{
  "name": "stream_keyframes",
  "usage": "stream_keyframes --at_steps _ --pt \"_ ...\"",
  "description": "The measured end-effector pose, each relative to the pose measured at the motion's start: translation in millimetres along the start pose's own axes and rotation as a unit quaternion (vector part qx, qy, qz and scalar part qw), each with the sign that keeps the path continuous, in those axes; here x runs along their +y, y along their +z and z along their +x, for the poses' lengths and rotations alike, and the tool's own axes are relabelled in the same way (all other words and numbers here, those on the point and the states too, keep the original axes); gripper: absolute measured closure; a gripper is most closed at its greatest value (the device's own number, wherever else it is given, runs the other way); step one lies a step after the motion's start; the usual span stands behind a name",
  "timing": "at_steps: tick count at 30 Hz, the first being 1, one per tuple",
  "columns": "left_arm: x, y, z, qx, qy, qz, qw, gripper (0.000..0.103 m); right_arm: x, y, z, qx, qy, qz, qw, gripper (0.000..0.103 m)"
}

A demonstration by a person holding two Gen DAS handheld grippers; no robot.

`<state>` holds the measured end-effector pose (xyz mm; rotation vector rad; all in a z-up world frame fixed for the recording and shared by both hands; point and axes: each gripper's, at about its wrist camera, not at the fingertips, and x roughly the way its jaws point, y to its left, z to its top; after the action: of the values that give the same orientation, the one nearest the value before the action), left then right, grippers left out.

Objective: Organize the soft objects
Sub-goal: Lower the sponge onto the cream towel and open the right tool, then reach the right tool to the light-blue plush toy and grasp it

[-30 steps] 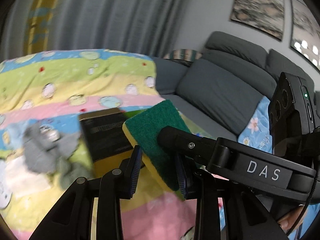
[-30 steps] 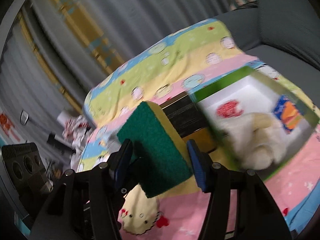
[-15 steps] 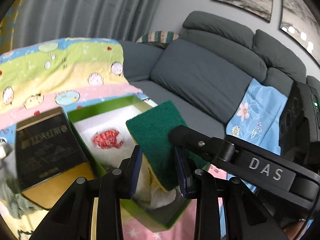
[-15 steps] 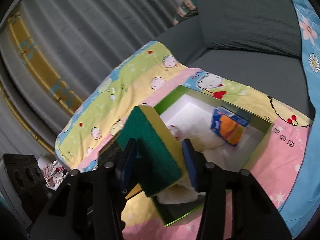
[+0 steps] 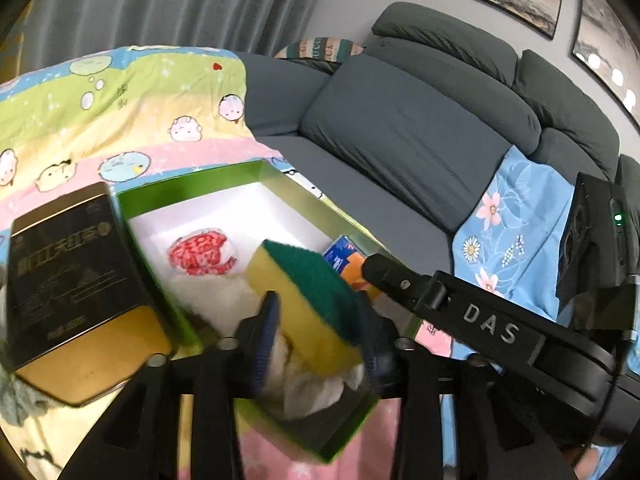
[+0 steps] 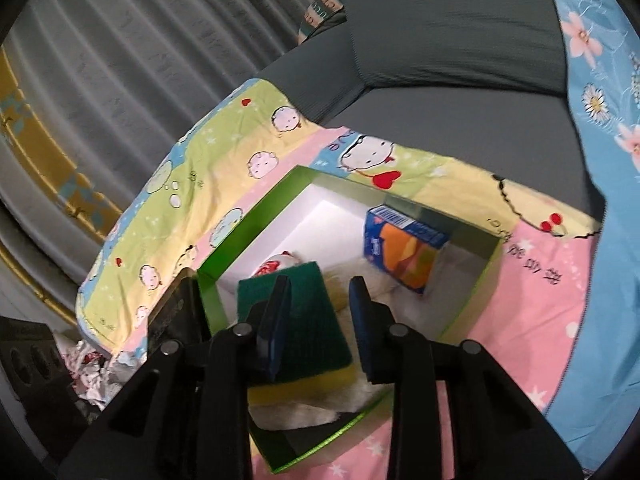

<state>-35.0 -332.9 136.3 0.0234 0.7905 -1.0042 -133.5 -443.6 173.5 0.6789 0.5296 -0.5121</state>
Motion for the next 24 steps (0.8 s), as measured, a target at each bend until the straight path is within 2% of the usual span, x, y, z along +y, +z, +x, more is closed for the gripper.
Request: stream_keyframes --at_steps 2,4,5,9,11,13,15,18,21,22,23,24 --pt "3.6 -1.5 -13.7 -0.006 0.015 0.000 0.9999 0.032 0.9 -0.1 -3.2 -0.007 0.001 0.001 1.000 0.063" --pt "12.2 -5.0 -33.8 -0.022 0.026 -0.009 0.9994 0.022 3.0 -1.4 -5.5 -0.010 0.004 -0.002 1.000 0.048" --pt "17.0 -6.9 -41.8 -0.026 0.031 -0.017 0.9990 0.019 4.7 -2.9 -6.5 -0.010 0.007 -0.005 1.000 0.046" --pt "45.9 -17.2 -81.6 -0.030 0.035 -0.060 0.9971 0.019 13.3 -9.4 -9.5 -0.014 0.007 -0.019 1.000 0.029" --pt "57.9 -23.2 -101.0 -0.036 0.056 -0.072 0.9952 0.019 20.0 -13.1 -11.2 -0.017 0.007 -0.029 0.999 0.025" --pt "70.9 -30.7 -121.9 -0.038 0.086 -0.083 0.9921 0.019 26.1 -16.4 -13.1 -0.018 0.014 -0.038 0.999 0.015" --pt "84.2 -38.2 -142.3 -0.038 0.112 -0.097 0.9882 0.019 34.8 -21.4 -16.6 -0.023 0.016 -0.052 0.998 0.015" --pt "103.3 -49.8 -170.2 -0.039 0.145 -0.114 0.9821 0.019 45.9 -26.9 -19.8 -0.030 0.018 -0.066 0.997 0.009" --pt "130.0 -68.7 -201.3 -0.040 0.179 -0.141 0.9727 0.018 60.3 -33.7 -21.0 -0.026 0.033 -0.083 0.996 0.008" --pt "142.5 -78.5 -212.2 -0.046 0.185 -0.154 0.9696 0.018 65.3 -36.3 -21.4 -0.025 0.036 -0.089 0.995 0.008" --pt "152.9 -84.4 -218.7 -0.049 0.189 -0.163 0.9670 0.012 73.1 -41.0 -22.1 -0.023 0.039 -0.099 0.994 0.008" --pt "167.1 -94.2 -226.0 -0.050 0.203 -0.180 0.9612 0.010 78.5 -44.7 -22.6 -0.022 0.041 -0.108 0.993 0.008"
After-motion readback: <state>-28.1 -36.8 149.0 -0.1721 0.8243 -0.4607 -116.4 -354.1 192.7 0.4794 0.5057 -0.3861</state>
